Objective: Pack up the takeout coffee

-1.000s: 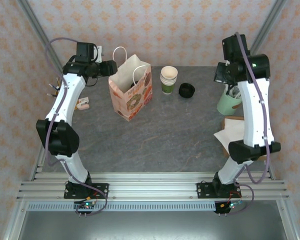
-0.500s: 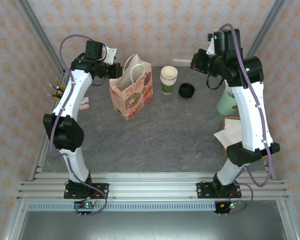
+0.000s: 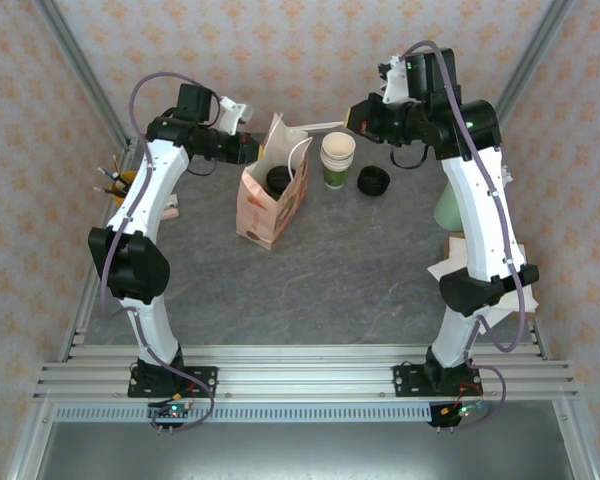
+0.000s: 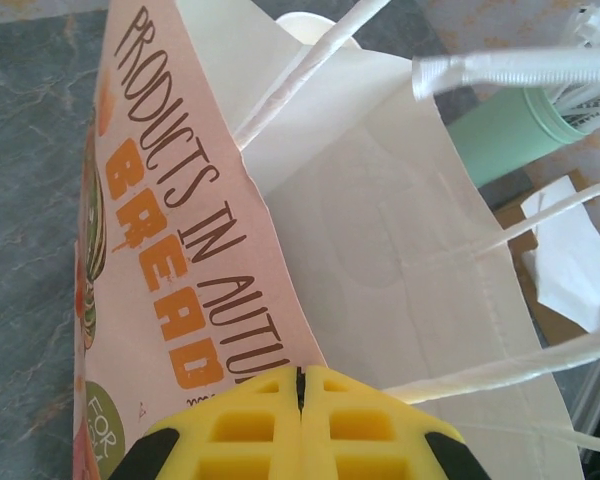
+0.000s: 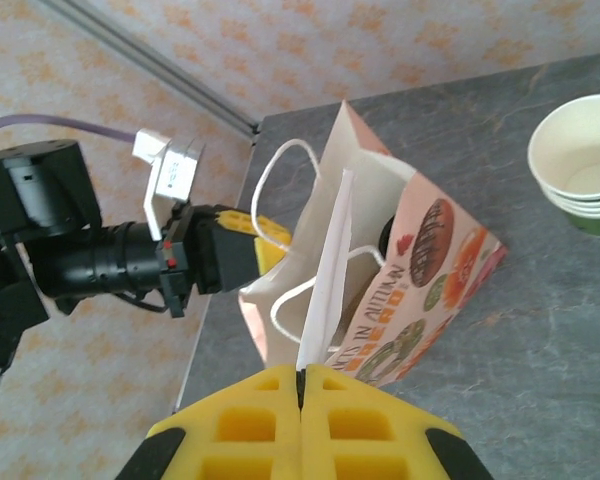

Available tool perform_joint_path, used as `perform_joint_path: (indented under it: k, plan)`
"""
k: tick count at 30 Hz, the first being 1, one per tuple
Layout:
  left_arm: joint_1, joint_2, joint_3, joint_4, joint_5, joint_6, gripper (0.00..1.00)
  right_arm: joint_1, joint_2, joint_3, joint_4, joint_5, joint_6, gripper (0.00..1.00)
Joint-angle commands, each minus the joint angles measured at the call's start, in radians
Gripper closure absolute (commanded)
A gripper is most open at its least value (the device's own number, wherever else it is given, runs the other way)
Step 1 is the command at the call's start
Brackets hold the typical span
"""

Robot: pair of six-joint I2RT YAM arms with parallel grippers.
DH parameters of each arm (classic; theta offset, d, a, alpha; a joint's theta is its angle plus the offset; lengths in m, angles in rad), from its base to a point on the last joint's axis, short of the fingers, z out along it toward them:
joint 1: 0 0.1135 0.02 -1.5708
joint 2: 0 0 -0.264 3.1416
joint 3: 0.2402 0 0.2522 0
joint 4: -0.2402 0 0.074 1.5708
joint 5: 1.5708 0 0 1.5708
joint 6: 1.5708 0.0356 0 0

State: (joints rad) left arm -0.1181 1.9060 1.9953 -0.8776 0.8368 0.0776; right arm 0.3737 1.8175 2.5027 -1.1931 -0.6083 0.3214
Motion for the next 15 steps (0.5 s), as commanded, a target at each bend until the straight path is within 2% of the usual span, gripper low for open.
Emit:
perform_joint_path:
  k: [1,5,8,11,15]
  plan:
    - [0.004,-0.051,-0.008,-0.005,0.071,0.004,1.0,0.016,0.021,0.029,-0.065,-0.072,-0.009,1.0]
    - [0.007,-0.053,-0.006,0.01,0.145,-0.007,1.0,0.036,0.057,0.035,-0.092,-0.091,0.01,1.0]
    - [0.006,-0.061,-0.01,0.011,0.137,-0.011,1.0,0.052,0.102,0.048,-0.077,-0.082,0.06,1.0]
    - [0.007,-0.075,-0.027,0.01,0.128,-0.007,1.0,0.091,0.169,0.083,-0.051,-0.028,0.14,0.99]
    - [0.006,-0.091,-0.071,0.035,0.127,-0.033,1.0,0.166,0.307,0.213,-0.097,0.1,0.202,0.96]
